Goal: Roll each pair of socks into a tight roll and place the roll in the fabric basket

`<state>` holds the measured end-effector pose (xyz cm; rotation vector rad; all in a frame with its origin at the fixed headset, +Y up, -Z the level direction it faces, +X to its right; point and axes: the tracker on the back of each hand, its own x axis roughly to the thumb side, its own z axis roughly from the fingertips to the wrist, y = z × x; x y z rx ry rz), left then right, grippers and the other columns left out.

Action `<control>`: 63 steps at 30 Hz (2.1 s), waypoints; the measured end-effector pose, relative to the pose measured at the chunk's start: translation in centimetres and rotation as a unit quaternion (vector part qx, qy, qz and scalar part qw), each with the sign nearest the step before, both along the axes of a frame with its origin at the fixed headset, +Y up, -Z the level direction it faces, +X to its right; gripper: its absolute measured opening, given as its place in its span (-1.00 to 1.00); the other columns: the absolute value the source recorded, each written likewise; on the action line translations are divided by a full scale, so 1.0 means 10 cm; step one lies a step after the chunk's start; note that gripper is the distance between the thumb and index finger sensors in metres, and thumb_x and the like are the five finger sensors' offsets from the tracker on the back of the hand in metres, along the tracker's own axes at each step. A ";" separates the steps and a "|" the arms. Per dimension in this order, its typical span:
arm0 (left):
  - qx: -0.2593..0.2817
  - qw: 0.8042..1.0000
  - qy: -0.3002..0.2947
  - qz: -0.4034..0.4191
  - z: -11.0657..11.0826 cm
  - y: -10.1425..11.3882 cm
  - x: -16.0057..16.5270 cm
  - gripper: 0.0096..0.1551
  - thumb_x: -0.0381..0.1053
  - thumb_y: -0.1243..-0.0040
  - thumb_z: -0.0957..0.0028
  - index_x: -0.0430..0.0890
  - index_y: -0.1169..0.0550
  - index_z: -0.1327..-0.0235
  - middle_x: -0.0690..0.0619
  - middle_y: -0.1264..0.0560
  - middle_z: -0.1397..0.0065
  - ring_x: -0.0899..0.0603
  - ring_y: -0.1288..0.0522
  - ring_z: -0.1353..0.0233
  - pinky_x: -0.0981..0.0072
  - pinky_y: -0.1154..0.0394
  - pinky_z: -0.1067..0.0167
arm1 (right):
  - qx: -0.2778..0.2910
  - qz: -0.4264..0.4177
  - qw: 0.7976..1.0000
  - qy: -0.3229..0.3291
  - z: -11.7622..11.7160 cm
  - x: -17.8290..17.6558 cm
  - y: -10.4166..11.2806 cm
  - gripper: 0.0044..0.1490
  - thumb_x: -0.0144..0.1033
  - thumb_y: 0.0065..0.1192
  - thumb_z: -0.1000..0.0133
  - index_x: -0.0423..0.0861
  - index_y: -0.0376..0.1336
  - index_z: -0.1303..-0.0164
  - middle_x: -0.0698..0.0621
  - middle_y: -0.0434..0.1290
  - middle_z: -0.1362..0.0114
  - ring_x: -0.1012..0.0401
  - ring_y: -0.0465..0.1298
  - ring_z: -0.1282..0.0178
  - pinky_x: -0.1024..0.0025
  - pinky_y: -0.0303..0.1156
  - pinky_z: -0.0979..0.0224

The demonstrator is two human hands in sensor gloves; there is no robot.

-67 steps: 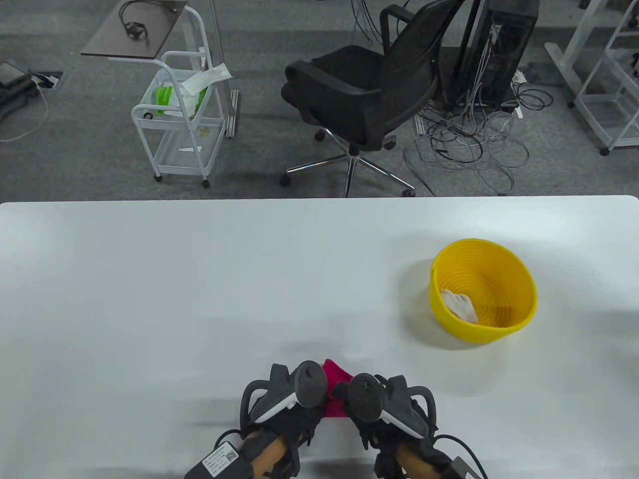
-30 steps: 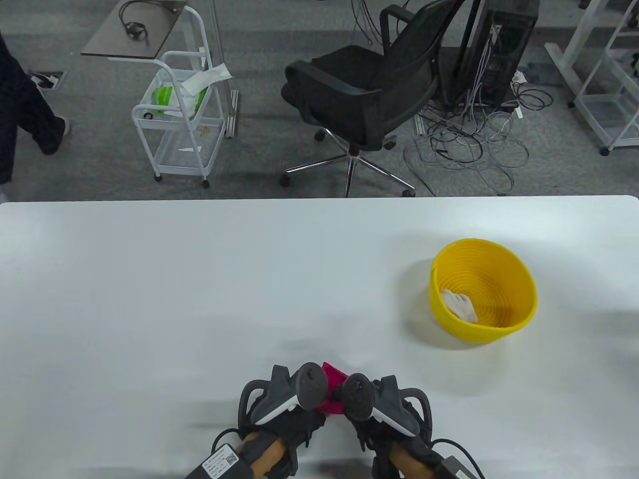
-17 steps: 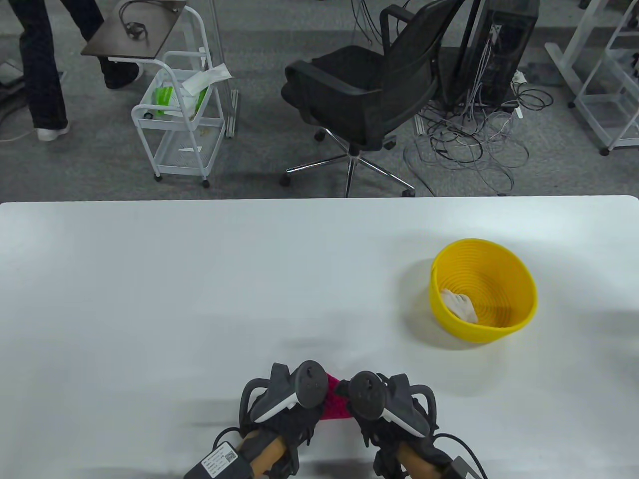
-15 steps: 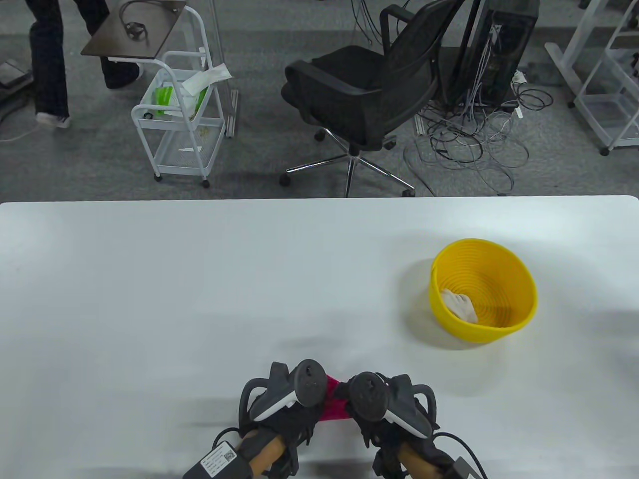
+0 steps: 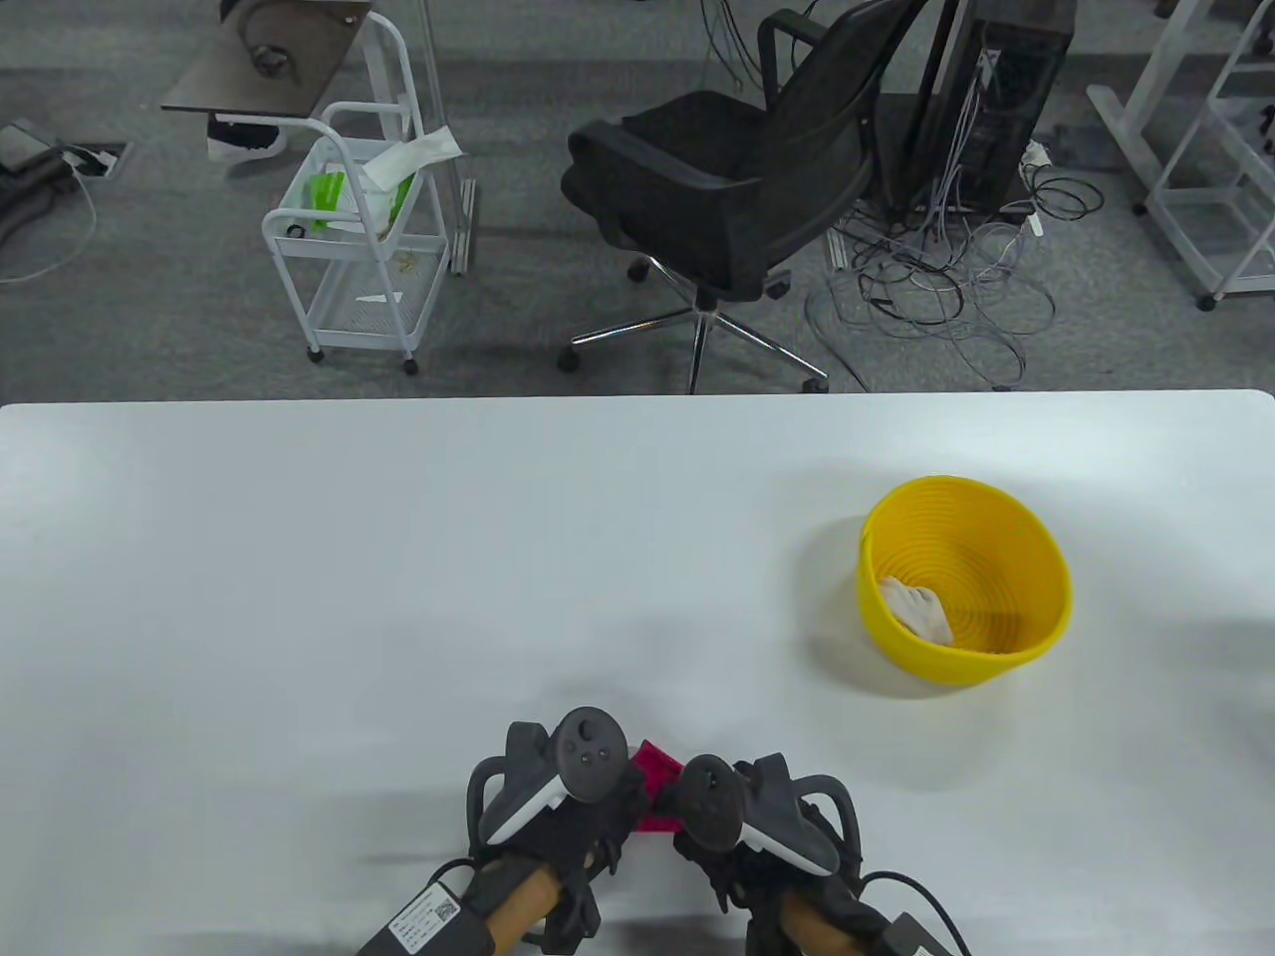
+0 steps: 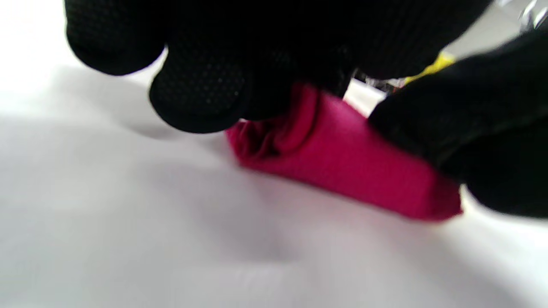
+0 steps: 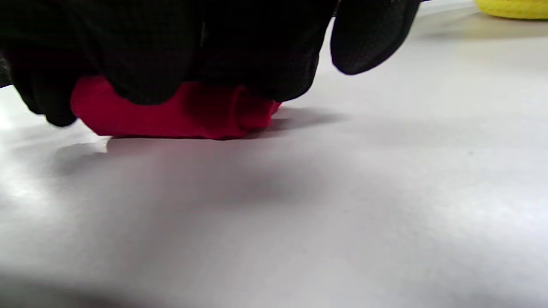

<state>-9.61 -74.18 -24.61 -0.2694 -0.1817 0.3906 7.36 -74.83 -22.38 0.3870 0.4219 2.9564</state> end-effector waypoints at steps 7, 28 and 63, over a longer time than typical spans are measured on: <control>-0.037 0.998 -0.015 -0.044 0.02 -0.05 0.04 -0.42 0.23 -0.31 0.21 0.08 -0.71 -0.07 -0.06 -0.59 -0.25 -0.15 -0.66 -0.04 -0.07 -0.49 -0.08 | 0.011 0.004 1.000 -0.017 0.00 -0.01 -0.02 -0.39 0.00 0.38 0.07 0.31 0.32 -0.24 0.24 0.43 -0.47 0.18 0.50 -0.45 -0.01 0.40 -0.45; -0.081 0.990 -0.066 -0.098 0.03 -0.16 0.18 -0.42 0.08 -0.24 0.18 -0.06 -0.62 -0.14 -0.10 -0.59 -0.15 -0.13 -0.66 0.04 -0.07 -0.49 -0.05 | 0.049 -0.074 0.996 0.004 0.00 0.15 0.26 -0.49 0.01 0.40 0.09 0.31 0.43 -0.10 0.30 0.53 -0.36 0.22 0.53 -0.41 0.03 0.41 -0.46; -0.031 0.992 -0.070 -0.100 0.00 -0.15 0.20 -0.37 0.14 -0.34 0.23 0.03 -0.62 -0.16 -0.07 -0.53 -0.30 -0.14 -0.63 -0.09 -0.06 -0.47 -0.11 | 0.084 -0.029 0.996 0.013 0.04 0.06 0.23 -0.43 0.08 0.33 0.08 0.34 0.37 -0.19 0.31 0.43 -0.47 0.21 0.44 -0.52 -0.02 0.34 -0.52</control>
